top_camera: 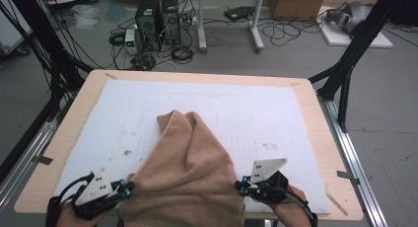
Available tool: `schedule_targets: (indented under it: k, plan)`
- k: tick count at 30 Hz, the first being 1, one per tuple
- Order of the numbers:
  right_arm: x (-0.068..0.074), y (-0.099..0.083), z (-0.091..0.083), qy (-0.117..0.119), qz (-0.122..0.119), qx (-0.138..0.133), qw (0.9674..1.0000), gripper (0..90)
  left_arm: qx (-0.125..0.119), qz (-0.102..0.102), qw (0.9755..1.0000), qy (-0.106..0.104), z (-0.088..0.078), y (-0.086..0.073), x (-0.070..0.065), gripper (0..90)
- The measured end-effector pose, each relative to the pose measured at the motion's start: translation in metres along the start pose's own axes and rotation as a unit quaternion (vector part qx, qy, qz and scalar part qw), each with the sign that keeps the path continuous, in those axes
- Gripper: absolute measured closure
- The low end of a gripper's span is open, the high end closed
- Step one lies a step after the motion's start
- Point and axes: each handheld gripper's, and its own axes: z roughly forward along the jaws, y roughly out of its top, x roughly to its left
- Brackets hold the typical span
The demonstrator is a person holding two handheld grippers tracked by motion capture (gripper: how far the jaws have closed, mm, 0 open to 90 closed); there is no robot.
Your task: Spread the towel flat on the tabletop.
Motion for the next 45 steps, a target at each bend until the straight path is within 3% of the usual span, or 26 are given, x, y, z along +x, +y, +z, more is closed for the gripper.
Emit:
schedule_targets:
  k: [3,6,9,14,19,24,26,29,32,35,38,42,45]
  plan:
    - [0.008,0.006,-0.003,0.010,-0.011,-0.019,0.9997,78.0,-0.001,-0.003,0.9999,-0.012,-0.008,0.000,-0.004,81.5]
    - [-0.004,0.017,-0.010,-0.016,-0.007,-0.049,0.9987,69.7,-0.013,0.009,0.9998,-0.010,-0.006,0.016,0.002,67.3]
    - [-0.024,0.023,-0.004,-0.033,0.000,-0.047,0.9984,65.3,-0.019,0.023,0.9995,-0.004,0.015,0.037,0.018,62.9]
    - [-0.064,0.027,0.028,-0.039,0.035,-0.050,0.9974,55.0,-0.025,0.009,0.9992,-0.030,0.063,0.064,0.040,57.6]
    - [-0.090,0.027,0.064,-0.037,0.043,-0.019,0.9982,52.4,0.013,0.009,0.9992,-0.037,0.112,0.076,0.053,54.3]
    - [-0.099,0.025,0.086,-0.021,0.063,-0.001,0.9978,53.0,0.082,0.021,0.9954,-0.046,0.144,0.073,0.053,52.3]
    - [-0.101,0.024,0.093,-0.010,0.070,0.012,0.9975,61.8,0.095,0.027,0.9936,-0.055,0.151,0.071,0.053,62.5]
    - [-0.100,0.023,0.097,0.012,0.068,-0.004,0.9976,80.7,0.094,0.033,0.9932,-0.059,0.151,0.072,0.051,78.5]
    - [-0.100,0.023,0.093,0.022,0.069,-0.007,0.9973,83.8,0.092,0.037,0.9938,-0.051,0.146,0.071,0.050,84.0]
    - [-0.098,0.022,0.079,0.005,0.070,-0.007,0.9975,83.9,0.066,0.019,0.9970,-0.034,0.133,0.070,0.055,85.0]
    - [-0.096,0.022,0.054,-0.019,0.069,-0.023,0.9971,83.9,0.039,0.008,0.9991,-0.015,0.118,0.071,0.059,85.2]
    - [-0.088,0.022,0.017,-0.045,0.068,-0.037,0.9960,83.9,-0.005,-0.005,1.0000,-0.004,0.095,0.074,0.052,85.4]
    - [-0.074,0.023,-0.004,-0.051,0.060,-0.049,0.9957,83.9,-0.028,0.000,0.9996,-0.004,0.074,0.071,0.039,85.4]
